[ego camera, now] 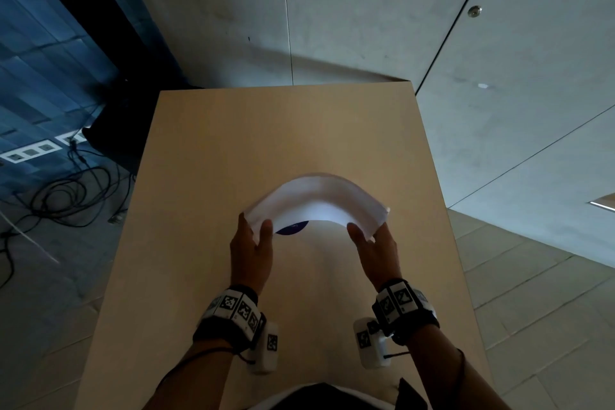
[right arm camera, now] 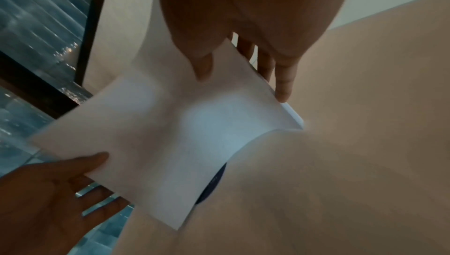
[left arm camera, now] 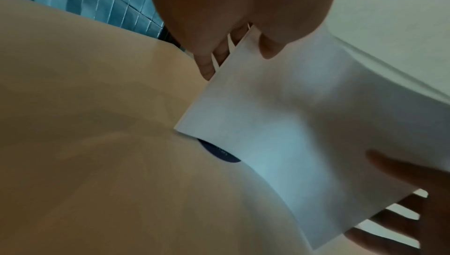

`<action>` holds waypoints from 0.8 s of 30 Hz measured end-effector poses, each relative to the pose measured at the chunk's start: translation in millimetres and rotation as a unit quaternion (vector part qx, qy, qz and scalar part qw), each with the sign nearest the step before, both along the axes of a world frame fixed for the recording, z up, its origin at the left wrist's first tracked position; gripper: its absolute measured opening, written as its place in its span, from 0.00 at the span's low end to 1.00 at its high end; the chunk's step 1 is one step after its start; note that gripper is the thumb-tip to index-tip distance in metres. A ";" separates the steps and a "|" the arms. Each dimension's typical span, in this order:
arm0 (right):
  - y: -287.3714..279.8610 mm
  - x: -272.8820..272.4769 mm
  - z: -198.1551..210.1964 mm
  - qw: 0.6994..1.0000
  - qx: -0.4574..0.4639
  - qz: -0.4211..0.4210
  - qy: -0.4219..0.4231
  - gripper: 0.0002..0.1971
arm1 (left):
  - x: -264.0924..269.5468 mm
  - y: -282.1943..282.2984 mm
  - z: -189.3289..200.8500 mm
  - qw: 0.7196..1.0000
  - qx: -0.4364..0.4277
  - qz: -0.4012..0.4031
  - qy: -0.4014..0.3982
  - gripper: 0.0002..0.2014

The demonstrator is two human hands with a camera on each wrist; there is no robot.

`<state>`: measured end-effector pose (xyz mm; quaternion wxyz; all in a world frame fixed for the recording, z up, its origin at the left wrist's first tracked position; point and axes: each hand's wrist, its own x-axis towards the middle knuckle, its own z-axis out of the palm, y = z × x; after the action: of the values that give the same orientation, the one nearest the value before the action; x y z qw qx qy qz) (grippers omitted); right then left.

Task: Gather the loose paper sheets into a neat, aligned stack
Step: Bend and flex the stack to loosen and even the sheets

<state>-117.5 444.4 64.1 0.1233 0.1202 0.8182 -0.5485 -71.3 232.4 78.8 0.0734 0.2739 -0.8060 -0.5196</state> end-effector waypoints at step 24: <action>-3.0 -15.5 49.9 0.984 -0.125 -0.127 0.030 0.22 | -9.8 -10.8 15.5 0.999 -0.001 -0.042 0.024 0.21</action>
<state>-133.0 441.4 114.0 0.0421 0.1904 0.7246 -0.6610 -81.1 221.6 94.4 0.0710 0.2268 -0.8155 -0.5277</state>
